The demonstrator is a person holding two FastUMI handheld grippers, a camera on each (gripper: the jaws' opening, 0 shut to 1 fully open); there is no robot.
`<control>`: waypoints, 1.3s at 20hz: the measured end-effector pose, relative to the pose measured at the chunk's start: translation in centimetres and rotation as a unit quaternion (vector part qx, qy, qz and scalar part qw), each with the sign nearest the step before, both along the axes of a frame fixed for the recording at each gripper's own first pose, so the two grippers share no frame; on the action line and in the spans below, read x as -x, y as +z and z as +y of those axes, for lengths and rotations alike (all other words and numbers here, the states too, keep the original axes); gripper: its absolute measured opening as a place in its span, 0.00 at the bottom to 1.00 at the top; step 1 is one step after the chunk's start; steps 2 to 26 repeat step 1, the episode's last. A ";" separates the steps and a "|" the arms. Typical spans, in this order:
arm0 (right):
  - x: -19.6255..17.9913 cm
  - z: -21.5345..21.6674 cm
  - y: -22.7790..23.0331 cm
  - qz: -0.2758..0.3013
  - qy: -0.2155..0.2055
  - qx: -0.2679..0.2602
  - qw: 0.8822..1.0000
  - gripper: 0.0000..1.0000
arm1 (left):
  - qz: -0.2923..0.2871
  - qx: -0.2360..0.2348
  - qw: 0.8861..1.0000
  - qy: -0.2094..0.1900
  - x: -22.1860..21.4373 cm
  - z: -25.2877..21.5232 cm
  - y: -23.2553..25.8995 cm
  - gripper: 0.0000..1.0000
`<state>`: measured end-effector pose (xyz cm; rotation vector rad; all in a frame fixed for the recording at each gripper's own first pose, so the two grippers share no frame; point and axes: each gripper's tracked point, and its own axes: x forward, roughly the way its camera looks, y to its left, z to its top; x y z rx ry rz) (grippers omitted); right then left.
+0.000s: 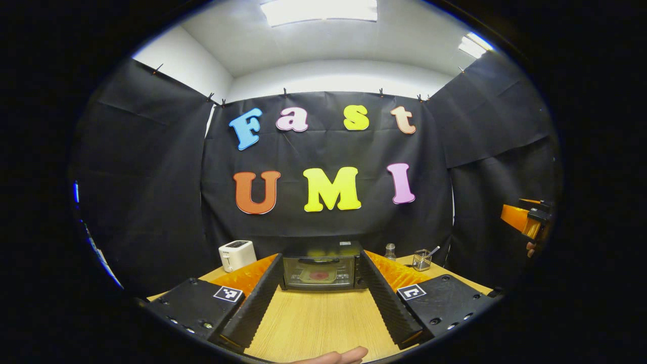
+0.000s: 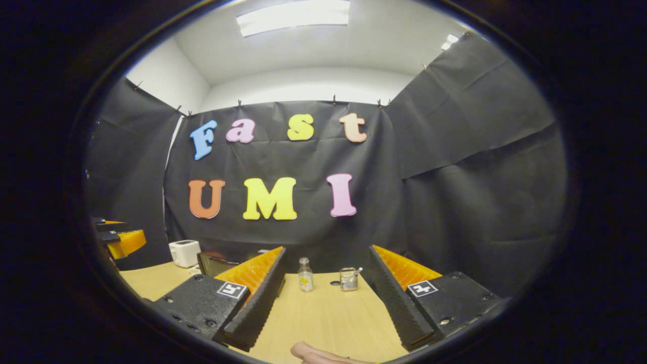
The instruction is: Open the electric oven with the left hand, put the food in, and close the electric oven.
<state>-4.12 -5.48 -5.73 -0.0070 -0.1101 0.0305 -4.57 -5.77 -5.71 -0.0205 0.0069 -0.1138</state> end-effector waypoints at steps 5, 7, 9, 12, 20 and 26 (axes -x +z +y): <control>0.1 -0.1 -0.1 0.003 0.001 0.003 1.000 0.96 | 0.002 -0.002 1.000 -0.002 -0.1 0.1 -0.3 0.89; 0.1 -0.1 -0.1 0.003 0.001 0.003 1.000 0.96 | 0.002 -0.002 1.000 -0.002 -0.1 0.1 -0.3 0.89; 0.1 -0.1 -0.1 0.003 0.001 0.003 1.000 0.96 | 0.002 -0.002 1.000 -0.002 -0.1 0.1 -0.3 0.89; 0.1 -0.1 -0.1 0.003 0.001 0.003 1.000 0.96 | 0.002 -0.002 1.000 -0.002 -0.1 0.1 -0.3 0.89; 0.1 -0.1 -0.1 0.003 0.001 0.003 1.000 0.96 | 0.002 -0.002 1.000 -0.002 -0.1 0.1 -0.3 0.89; 0.1 -0.1 -0.1 0.003 0.001 0.003 1.000 0.96 | 0.002 -0.002 1.000 -0.002 -0.1 0.1 -0.3 0.89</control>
